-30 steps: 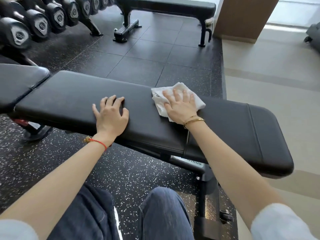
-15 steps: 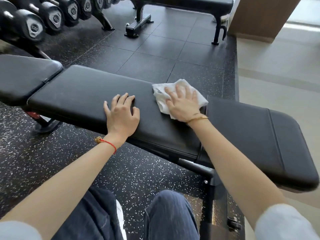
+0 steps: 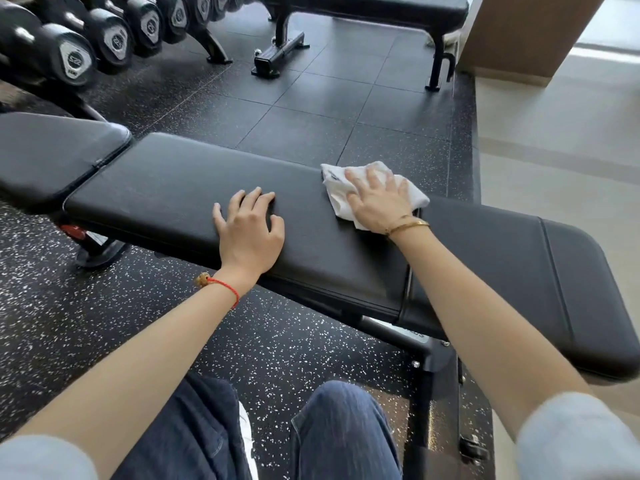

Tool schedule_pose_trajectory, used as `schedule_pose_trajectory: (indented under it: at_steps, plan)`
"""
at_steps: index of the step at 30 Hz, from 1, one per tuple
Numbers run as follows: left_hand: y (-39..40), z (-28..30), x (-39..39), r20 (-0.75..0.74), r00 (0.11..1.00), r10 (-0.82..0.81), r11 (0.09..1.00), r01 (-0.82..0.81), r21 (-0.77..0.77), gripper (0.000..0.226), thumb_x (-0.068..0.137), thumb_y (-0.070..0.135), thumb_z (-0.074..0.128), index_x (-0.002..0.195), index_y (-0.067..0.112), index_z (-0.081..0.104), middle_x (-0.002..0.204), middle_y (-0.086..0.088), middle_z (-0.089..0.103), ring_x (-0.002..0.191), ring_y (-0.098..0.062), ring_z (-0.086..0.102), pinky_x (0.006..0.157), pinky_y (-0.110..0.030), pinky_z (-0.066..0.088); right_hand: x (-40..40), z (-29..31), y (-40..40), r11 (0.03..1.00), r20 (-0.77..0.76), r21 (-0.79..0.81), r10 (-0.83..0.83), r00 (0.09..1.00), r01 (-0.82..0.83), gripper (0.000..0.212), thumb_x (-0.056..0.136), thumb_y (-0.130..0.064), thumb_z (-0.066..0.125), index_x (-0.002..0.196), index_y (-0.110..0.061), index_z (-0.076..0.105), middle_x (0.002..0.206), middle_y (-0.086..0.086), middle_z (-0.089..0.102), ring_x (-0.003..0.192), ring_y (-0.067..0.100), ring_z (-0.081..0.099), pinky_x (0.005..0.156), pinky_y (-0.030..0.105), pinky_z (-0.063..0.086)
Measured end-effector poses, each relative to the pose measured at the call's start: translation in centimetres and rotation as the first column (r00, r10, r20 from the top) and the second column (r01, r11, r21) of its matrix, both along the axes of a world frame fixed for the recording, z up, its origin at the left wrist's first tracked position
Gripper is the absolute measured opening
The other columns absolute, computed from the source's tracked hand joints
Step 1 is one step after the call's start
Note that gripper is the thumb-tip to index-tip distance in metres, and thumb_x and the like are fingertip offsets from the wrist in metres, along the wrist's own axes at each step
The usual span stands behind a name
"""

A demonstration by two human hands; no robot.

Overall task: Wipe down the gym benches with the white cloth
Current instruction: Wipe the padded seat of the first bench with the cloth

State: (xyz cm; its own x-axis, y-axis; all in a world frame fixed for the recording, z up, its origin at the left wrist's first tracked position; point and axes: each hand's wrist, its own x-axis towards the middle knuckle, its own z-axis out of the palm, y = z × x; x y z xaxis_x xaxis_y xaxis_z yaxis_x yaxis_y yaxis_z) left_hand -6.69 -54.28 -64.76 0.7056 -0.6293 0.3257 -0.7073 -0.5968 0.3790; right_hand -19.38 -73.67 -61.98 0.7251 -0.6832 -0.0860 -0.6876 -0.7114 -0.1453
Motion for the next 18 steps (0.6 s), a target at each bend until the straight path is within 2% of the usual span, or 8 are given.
schedule_pose_trajectory:
  at_steps: [3,6,9,11,14,16,18]
  plan:
    - [0.0,0.1,0.0,-0.004,1.000,0.004,1.000,-0.004,0.013,0.045,0.093,0.027,0.047,0.136,0.021,0.054,0.150,0.000,0.046,0.143,-0.022,0.031,0.119,-0.056,0.010,-0.6,-0.6,3.4,0.992,-0.001,-0.022,0.128,0.992,-0.128,0.053,0.102,-0.045,0.021,0.154,-0.042,0.007,0.165,0.000,0.000,0.149,0.037,-0.008,0.117,0.057,-0.006]
    - [0.1,0.2,-0.1,-0.007,1.000,-0.006,0.999,0.006,0.033,0.046,0.093,0.027,0.046,0.138,0.021,0.052,0.151,0.000,0.044,0.144,-0.022,0.029,0.119,-0.057,0.009,-4.5,-0.9,7.7,0.956,0.018,-0.055,0.288,0.957,-0.287,0.054,0.101,-0.048,0.015,0.153,-0.044,0.000,0.165,-0.001,-0.006,0.148,0.036,-0.013,0.117,0.054,-0.012]
    - [0.3,0.2,-0.1,-0.008,1.000,-0.017,0.999,0.018,0.046,0.048,0.094,0.025,0.046,0.141,0.020,0.049,0.153,-0.002,0.041,0.145,-0.023,0.027,0.120,-0.057,0.009,-9.5,-1.0,10.1,0.937,0.032,-0.087,0.342,0.939,-0.339,0.057,0.095,-0.052,0.004,0.152,-0.047,-0.001,0.165,-0.001,-0.002,0.150,0.031,-0.007,0.118,0.049,-0.011]
    - [0.3,0.3,-0.3,-0.018,1.000,-0.019,0.998,0.020,0.060,0.049,0.094,0.024,0.044,0.143,0.021,0.047,0.155,-0.002,0.038,0.146,-0.024,0.025,0.120,-0.057,0.007,-11.4,-1.0,8.5,0.955,0.022,-0.102,0.283,0.959,-0.279,0.054,0.099,-0.048,0.009,0.153,-0.046,0.002,0.165,-0.001,-0.001,0.151,0.028,-0.004,0.120,0.046,-0.006]
    - [0.2,0.4,-0.6,-0.032,0.999,-0.015,0.996,0.018,0.085,0.050,0.096,0.023,0.042,0.145,0.020,0.044,0.157,-0.004,0.035,0.148,-0.025,0.023,0.120,-0.056,0.007,-10.6,-0.2,3.8,0.998,0.012,-0.032,0.062,0.998,-0.062,0.053,0.104,-0.039,0.022,0.154,-0.043,0.005,0.165,0.002,-0.001,0.150,0.028,-0.002,0.120,0.047,-0.003]
    - [0.1,0.6,-1.1,-0.059,0.998,-0.014,0.996,0.019,0.085,0.048,0.096,0.024,0.042,0.144,0.019,0.045,0.156,-0.005,0.036,0.147,-0.027,0.022,0.120,-0.057,0.007,-9.3,0.3,2.2,0.998,0.004,0.013,-0.063,0.998,0.063,0.053,0.104,-0.039,0.023,0.154,-0.042,0.008,0.165,0.004,0.000,0.150,0.030,-0.003,0.120,0.049,-0.004]
    - [-0.2,0.9,-1.9,-0.099,0.995,-0.028,0.996,0.036,0.077,0.047,0.096,0.028,0.044,0.142,0.019,0.048,0.155,-0.005,0.037,0.147,-0.027,0.021,0.119,-0.057,0.006,-8.7,0.2,2.9,0.997,-0.004,0.017,-0.071,0.997,0.071,0.053,0.104,-0.040,0.022,0.154,-0.042,0.006,0.165,0.004,-0.002,0.150,0.031,-0.006,0.119,0.051,-0.007]
